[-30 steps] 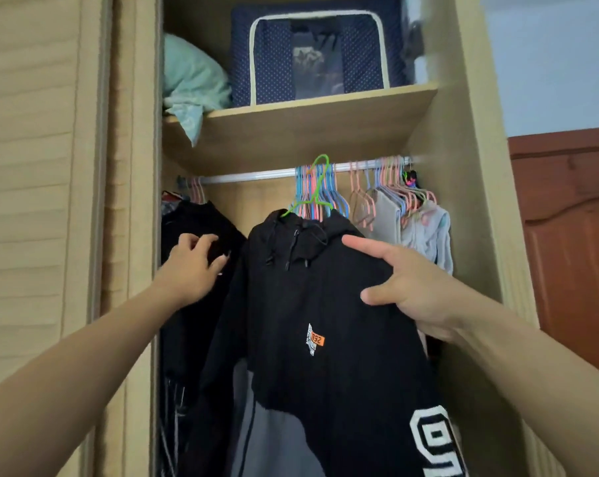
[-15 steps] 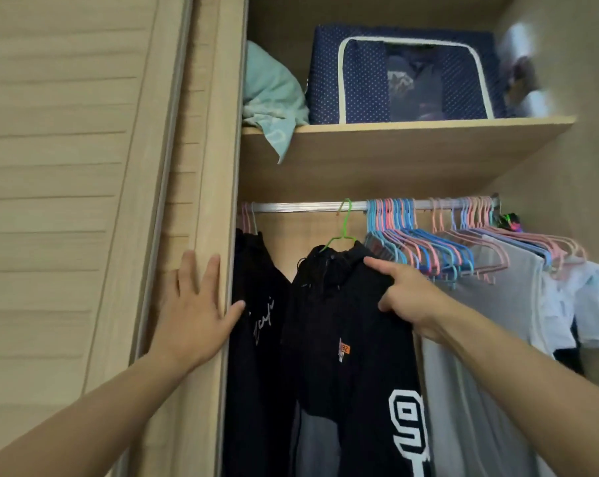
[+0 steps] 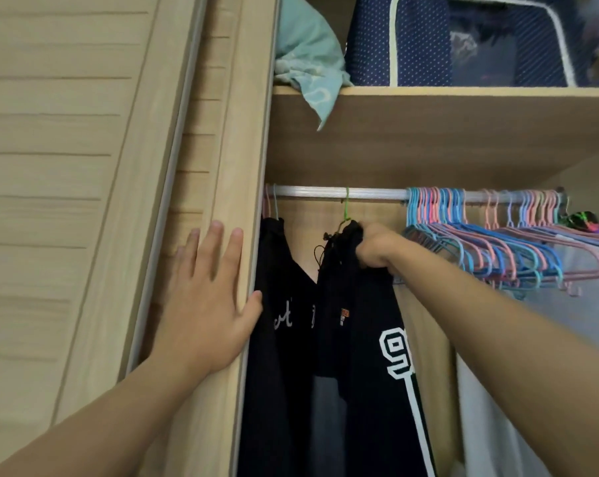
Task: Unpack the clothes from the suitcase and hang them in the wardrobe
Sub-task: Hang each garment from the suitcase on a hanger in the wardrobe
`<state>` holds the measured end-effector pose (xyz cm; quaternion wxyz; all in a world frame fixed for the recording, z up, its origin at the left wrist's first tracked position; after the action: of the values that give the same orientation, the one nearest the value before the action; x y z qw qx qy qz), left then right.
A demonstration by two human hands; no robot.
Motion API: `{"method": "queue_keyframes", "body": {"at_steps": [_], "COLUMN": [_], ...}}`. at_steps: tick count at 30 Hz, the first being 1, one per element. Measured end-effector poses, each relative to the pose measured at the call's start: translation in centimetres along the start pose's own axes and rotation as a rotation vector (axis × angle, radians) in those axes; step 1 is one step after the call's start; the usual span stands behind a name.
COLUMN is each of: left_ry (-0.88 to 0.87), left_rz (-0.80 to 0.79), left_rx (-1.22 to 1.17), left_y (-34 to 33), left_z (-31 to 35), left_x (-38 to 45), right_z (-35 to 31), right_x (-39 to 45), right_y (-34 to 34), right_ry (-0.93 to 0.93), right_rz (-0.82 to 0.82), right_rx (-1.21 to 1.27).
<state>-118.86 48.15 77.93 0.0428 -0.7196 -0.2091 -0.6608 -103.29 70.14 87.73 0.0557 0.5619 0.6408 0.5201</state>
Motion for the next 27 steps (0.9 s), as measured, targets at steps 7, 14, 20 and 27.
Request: {"method": "queue_keyframes", "body": {"at_steps": [7,14,20,27], "left_ry": [-0.002,0.015,0.095,0.212], "left_rz": [0.025,0.032,0.076,0.159], "left_rx": [0.009,0.009,0.046,0.089], "left_y": [0.2,0.6,2.2,2.6], "left_z": [0.1,0.3,1.1,1.7], "left_x": [0.1,-0.3,1.3,1.1], "right_z": [-7.4,-6.5,1.8,6.9], "right_x": [-0.6,-3.4,-4.8,-1.4], "right_y": [-3.0,-3.6,5.3,9.5], "right_ry": [0.139,0.445,0.320,-0.057], "right_rz": [-0.093,-0.102,0.643,0.548], "right_rx": [0.210,0.017,-0.791,-0.971]}}
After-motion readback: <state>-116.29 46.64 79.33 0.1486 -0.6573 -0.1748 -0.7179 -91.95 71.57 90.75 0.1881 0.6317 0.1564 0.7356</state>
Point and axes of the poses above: each hand's wrist, its own x-axis towards the middle knuckle, its own y-axis out of the back of the hand, z = x × y, the point moved 10 cm from there along x, towards the middle knuckle, and after that the axes turned 7 degrees about -y, right-handed, at the moved point
